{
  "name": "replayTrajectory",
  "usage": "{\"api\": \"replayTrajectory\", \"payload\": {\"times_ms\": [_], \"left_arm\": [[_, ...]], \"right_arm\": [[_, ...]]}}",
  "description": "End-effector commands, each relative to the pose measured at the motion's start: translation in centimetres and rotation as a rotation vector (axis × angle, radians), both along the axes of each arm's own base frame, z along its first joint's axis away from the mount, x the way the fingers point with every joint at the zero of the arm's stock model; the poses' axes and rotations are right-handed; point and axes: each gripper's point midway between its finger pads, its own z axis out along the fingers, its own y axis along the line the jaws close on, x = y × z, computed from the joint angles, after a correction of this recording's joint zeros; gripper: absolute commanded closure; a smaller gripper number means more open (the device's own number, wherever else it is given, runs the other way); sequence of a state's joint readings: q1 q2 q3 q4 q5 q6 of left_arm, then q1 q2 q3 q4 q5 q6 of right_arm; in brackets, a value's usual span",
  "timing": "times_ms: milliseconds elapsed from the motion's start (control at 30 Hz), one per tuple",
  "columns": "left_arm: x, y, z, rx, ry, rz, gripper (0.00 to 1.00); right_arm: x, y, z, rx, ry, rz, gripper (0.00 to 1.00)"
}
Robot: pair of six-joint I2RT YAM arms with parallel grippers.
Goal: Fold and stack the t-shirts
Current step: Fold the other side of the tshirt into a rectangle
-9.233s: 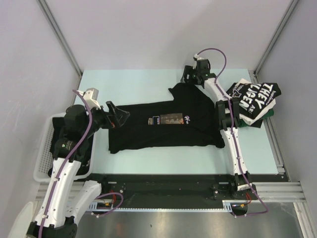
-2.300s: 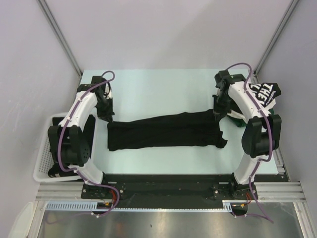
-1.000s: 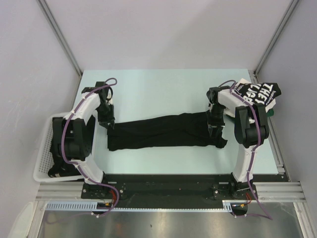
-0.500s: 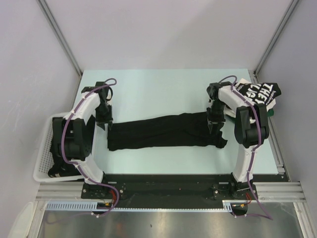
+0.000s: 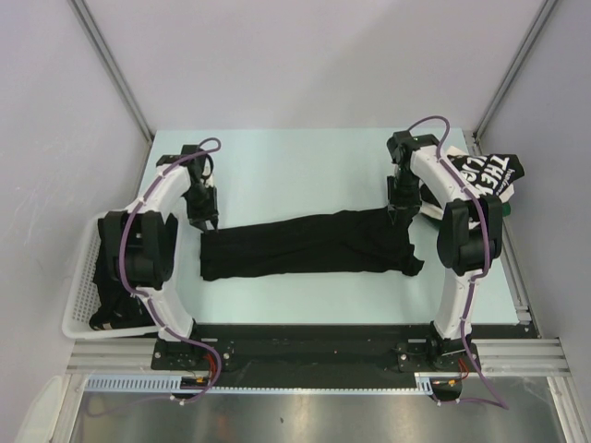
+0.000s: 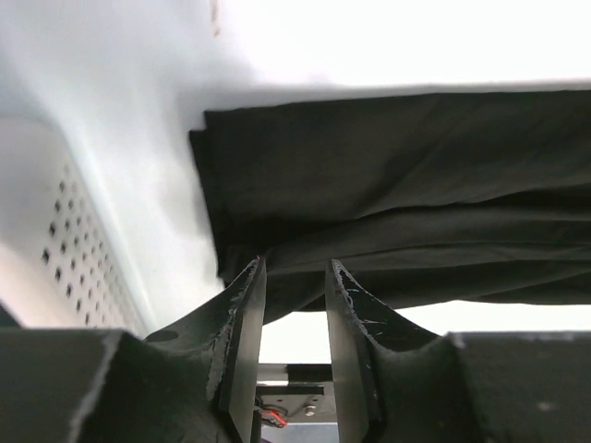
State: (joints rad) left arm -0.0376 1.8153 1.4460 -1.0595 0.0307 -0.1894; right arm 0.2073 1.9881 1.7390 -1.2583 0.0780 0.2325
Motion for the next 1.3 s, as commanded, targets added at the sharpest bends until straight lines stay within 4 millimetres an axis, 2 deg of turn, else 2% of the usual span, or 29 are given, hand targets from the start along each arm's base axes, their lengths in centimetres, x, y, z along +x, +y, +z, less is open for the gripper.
{"api": "replayTrajectory", "payload": {"times_ms": [0,200,267,367,433,633,767,900,1033,1267], "left_arm": [[2.5,-1.7,2.5,-0.067,-0.102,-0.007,0.61],[2.9,-2.0,3.6,-0.083,-0.141,-0.024,0.60],[2.8,-1.9,3.4,-0.077,-0.132,-0.029,0.60],[2.5,-2.0,3.1,-0.083,-0.120,-0.036,0.60],[2.3,-2.0,3.1,-0.086,-0.116,-0.040,0.60],[2.3,-2.1,2.8,-0.092,-0.108,-0.047,0.61],[2.2,-2.3,2.9,-0.101,-0.111,-0.050,0.61],[1.5,-2.2,2.9,-0.098,-0.108,-0.051,0.60],[1.1,-2.2,3.0,-0.099,-0.116,-0.052,0.57],[0.8,-2.6,4.5,-0.125,-0.153,-0.056,0.54]], "right_arm": [[1.4,-1.4,-0.7,-0.070,-0.026,-0.029,0.60],[0.5,-2.6,-2.8,-0.126,-0.015,-0.036,0.55],[-0.3,-2.9,-3.3,-0.140,-0.006,-0.037,0.49],[-0.4,-2.6,-3.4,-0.123,-0.028,-0.042,0.46],[-0.1,-1.4,-2.9,-0.085,-0.055,-0.027,0.46],[2.1,3.2,1.1,0.004,-0.190,0.033,0.45],[3.0,5.5,2.0,0.034,-0.204,0.080,0.44],[3.5,7.5,1.3,0.086,-0.192,0.104,0.44],[3.4,8.1,-0.5,0.078,-0.156,0.118,0.44],[3.5,8.6,-2.2,0.091,-0.126,0.125,0.44]]}}
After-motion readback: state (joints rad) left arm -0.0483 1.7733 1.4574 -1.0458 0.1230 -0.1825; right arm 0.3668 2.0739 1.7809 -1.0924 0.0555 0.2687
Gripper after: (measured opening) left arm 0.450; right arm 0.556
